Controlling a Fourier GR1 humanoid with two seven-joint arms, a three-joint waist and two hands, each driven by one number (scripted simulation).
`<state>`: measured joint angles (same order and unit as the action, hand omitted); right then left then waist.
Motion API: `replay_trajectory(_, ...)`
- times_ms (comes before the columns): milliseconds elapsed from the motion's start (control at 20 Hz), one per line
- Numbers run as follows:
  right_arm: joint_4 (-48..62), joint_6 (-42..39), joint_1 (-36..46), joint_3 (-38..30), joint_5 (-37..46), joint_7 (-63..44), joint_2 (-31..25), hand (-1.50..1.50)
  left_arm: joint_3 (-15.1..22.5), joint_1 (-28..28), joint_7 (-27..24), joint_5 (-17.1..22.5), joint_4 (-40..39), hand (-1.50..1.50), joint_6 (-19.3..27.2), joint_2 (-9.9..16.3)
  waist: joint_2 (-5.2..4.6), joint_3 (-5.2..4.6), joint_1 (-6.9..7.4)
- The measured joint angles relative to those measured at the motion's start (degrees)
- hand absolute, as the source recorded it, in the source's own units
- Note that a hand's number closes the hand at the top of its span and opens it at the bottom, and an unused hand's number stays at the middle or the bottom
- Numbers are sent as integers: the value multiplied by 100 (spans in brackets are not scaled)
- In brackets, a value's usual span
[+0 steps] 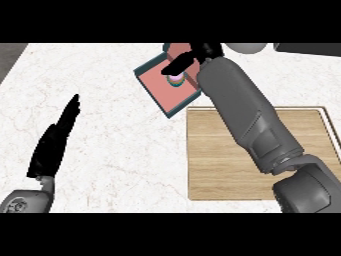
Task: Pick the cupcake from the tray and place it in the cardboard box
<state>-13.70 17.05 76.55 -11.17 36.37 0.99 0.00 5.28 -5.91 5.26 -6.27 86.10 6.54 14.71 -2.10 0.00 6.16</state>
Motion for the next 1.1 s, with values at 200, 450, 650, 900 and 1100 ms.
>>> replay_trajectory(200,-175,477,-41,-491,-507,348,-12,-150,2,28,23,-32,14,0,26,-16,0,5,-30)
replay_trajectory(450,-384,444,-100,-1195,-1220,874,-194,-150,-55,119,-11,-45,32,0,68,-11,25,7,-134)
replay_trajectory(650,-406,385,-230,-1626,-1614,1174,-561,-150,-139,215,-45,4,26,0,29,33,43,5,-203)
replay_trajectory(900,-342,182,-448,-2012,-1935,1428,-1242,-150,-239,205,-54,36,-16,0,-29,96,58,6,-280)
replay_trajectory(1100,-260,-335,-710,-2221,-2144,1691,-1829,-150,-237,262,-50,-13,33,0,39,37,74,9,-319)
